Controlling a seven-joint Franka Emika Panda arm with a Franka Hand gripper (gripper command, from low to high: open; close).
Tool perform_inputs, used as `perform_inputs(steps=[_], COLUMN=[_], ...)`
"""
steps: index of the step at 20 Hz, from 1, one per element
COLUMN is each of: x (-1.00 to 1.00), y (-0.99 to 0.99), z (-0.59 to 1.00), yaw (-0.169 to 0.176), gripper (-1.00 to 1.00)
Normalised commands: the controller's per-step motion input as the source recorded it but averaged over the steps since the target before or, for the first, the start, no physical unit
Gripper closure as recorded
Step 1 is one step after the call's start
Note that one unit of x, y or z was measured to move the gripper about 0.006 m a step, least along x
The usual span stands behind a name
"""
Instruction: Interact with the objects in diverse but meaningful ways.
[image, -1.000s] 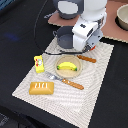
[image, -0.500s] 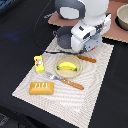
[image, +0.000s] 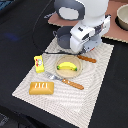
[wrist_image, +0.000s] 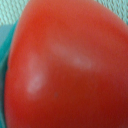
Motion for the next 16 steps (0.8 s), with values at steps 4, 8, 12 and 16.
perform_inputs(steps=[4, 8, 12, 16], x=[0.0, -0.03, -0.14, -0.37], y=[0.36, 0.28, 0.14, 0.0], z=[1.0, 1.0, 0.71, 0.35], yaw=[0.0, 0.0, 0.004, 0.029], gripper=[1.0, 1.0, 1.0, 1.0])
